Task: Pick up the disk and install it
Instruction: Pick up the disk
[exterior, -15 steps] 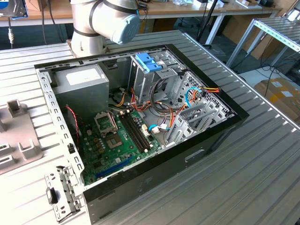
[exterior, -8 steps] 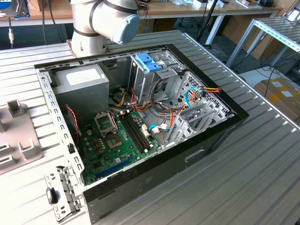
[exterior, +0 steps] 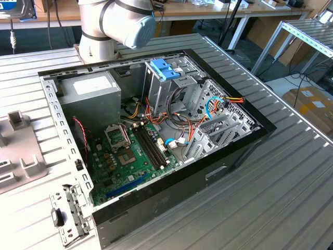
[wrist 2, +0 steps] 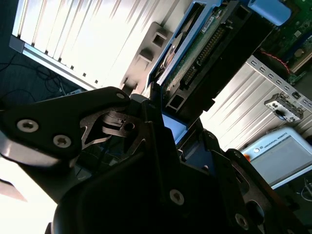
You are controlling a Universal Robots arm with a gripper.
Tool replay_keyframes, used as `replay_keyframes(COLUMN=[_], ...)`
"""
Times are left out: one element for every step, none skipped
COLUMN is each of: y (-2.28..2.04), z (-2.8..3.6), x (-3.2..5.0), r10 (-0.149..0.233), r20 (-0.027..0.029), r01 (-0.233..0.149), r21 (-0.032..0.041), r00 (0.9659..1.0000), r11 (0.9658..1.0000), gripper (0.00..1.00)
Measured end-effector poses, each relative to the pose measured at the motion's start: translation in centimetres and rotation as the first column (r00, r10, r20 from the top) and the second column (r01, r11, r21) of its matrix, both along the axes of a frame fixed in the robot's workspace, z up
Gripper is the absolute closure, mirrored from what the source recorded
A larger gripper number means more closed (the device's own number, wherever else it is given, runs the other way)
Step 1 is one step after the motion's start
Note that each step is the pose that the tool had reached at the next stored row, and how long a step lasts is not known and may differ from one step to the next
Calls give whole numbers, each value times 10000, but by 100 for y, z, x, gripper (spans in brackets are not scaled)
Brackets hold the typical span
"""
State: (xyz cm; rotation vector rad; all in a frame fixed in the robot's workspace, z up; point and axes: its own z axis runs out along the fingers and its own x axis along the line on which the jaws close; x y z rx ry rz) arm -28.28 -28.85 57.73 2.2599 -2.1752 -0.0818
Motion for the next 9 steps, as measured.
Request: replay_keyframes(y=[0,0,0,0,0,0,0,0,0], z=[0,0,0,0,0,0,0,0,0], x=[11,18,31,42,49,56,69,76,84], r10=[0,0,0,0,0,0,0,0,0], r20=[-1,0,0,0,0,0,0,0,0], r01=[0,0,0,0,0,0,0,0,0], r21=[0,0,0,0,0,0,0,0,0], r00=[10000,10000,10000,10000,10000,10000,10000,10000,10000], r11=[10000,10000,10000,10000,10000,10000,10000,10000,10000], gripper=[63,63,63,63,63,63,63,63,63])
